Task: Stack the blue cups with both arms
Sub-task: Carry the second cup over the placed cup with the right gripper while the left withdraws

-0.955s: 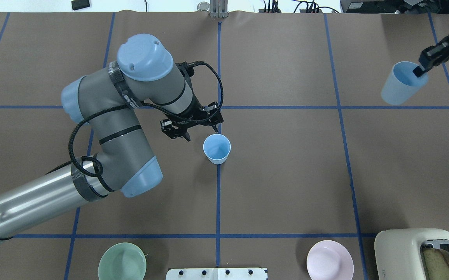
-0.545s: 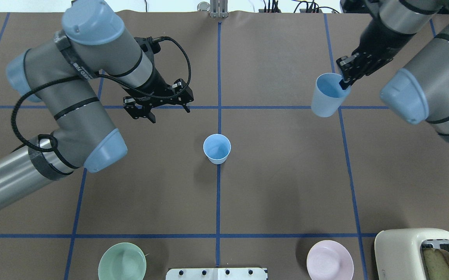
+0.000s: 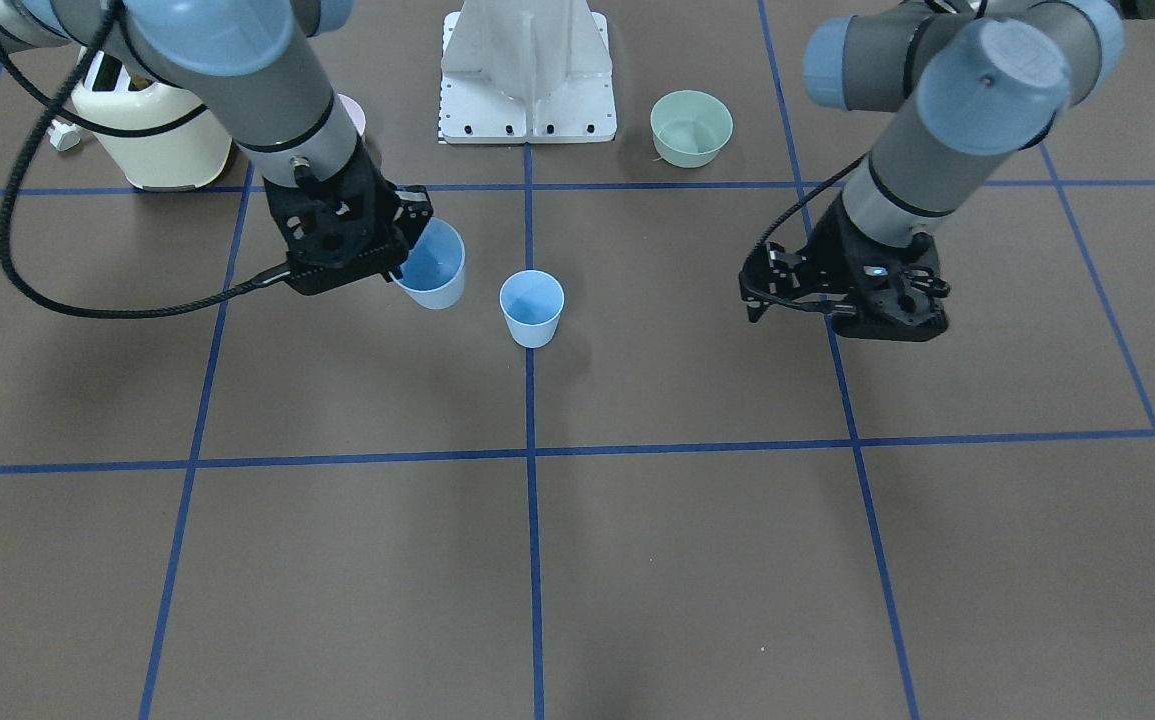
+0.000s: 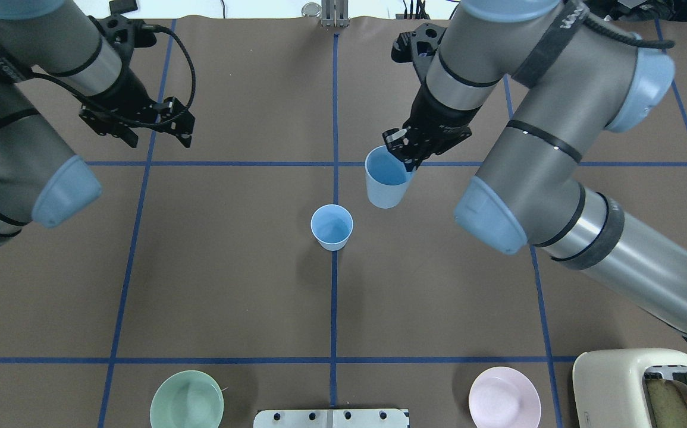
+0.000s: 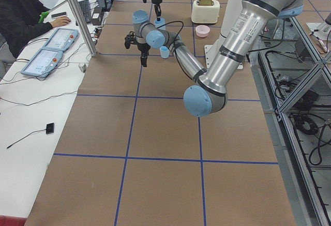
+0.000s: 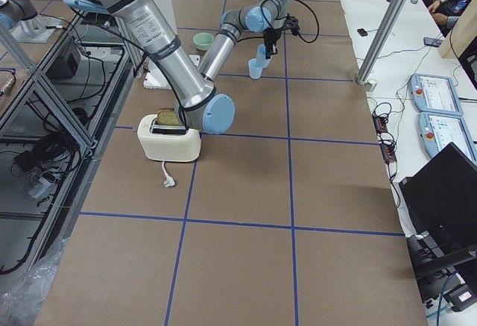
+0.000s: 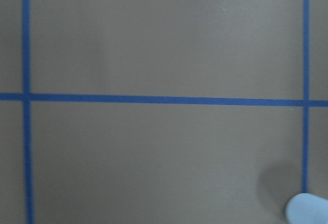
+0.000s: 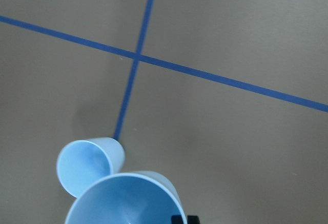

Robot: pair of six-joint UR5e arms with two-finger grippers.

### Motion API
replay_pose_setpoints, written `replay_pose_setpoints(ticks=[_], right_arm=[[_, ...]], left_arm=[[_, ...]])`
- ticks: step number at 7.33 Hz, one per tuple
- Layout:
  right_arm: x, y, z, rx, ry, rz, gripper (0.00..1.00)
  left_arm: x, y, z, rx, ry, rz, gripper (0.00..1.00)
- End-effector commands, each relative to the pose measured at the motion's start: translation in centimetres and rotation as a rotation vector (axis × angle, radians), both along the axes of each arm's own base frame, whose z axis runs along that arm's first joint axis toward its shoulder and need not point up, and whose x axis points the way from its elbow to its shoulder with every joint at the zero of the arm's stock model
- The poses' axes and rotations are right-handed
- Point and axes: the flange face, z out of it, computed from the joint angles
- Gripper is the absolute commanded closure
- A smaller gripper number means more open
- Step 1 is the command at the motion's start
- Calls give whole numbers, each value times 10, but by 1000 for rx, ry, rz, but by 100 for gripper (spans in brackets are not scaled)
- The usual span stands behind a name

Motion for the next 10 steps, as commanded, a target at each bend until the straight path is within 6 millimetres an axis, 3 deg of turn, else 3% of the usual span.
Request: replay_pose_setpoints(ticks=[1, 5, 10], right_arm=[[-45, 21, -11, 55, -14, 29, 100], [-80, 53, -16, 96, -3, 12, 100], [-96, 60, -9, 94, 23, 26, 100]], left_arm=[[-52, -10, 54, 81, -54, 53, 2], [-52, -10, 60, 71, -61, 53, 2], [-51, -11, 63, 66, -64, 53, 2]])
